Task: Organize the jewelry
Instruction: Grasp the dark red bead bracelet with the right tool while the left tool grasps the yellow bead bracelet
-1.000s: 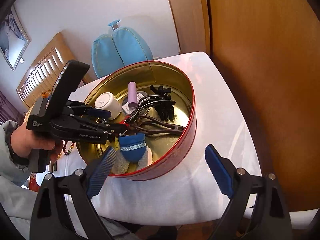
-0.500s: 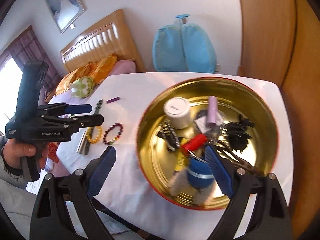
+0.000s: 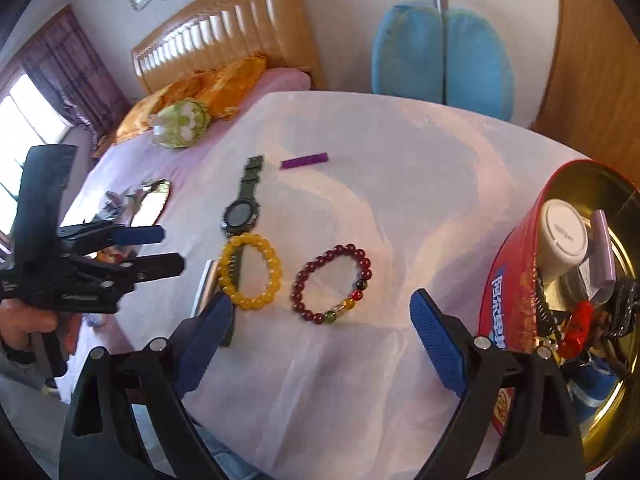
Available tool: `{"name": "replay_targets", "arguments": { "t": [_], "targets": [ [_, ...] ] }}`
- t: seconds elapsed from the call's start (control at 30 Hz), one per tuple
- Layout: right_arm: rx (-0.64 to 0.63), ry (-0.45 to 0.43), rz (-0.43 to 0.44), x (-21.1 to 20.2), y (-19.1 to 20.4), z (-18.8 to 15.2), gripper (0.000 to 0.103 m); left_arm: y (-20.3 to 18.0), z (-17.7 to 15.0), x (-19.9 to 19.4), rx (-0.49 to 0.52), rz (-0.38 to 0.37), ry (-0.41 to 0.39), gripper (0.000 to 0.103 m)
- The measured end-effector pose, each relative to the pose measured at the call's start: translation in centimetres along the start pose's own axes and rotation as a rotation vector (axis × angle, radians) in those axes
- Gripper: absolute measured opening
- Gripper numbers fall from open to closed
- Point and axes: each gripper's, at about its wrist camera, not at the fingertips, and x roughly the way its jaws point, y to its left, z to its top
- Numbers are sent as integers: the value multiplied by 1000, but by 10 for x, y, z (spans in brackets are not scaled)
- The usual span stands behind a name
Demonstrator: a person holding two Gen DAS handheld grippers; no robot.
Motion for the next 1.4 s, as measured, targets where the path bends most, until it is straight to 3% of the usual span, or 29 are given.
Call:
{"name": "replay_targets", "arguments": {
  "t": [0.2,0.4,0.53,0.67,0.73,0.77,0.9,1.2,1.27,1.3,1.33,1.4],
  "targets": [
    [114,83,-77,40,-13,-4,74,10,11,21,79,-79,50,73],
    [53,98,-104,55,-19,4,64,-2,13,33,96,-118,44,73],
    [-15,87,-105,58,-12,5,61,-8,12,41,91,-104,68,73],
    [-96,71,-132,60,-6,1,29,-11,10,44,58,-93,67,73],
    [-120,63,-127,61,-4,-1,22,-12,9,46,51,-86,69,73],
    [-135,62,-117,60,-3,-3,10,-13,9,48,49,-82,70,73],
    [-112,44,-66,51,-6,-4,11,-17,8,52,39,-69,66,73],
    [-110,-91,16,-8,-8,6,11,-10,19,62,-25,-9,76,73],
    [-106,-100,24,-12,-6,8,11,-13,20,63,2,27,72,57],
    [-104,-103,25,-13,-5,7,11,-14,21,63,8,51,71,39],
    [-101,-107,26,-16,-6,5,11,-13,22,63,7,67,69,32],
    [-93,-111,26,-19,-8,4,11,-10,24,63,1,59,73,28]
  ]
}}
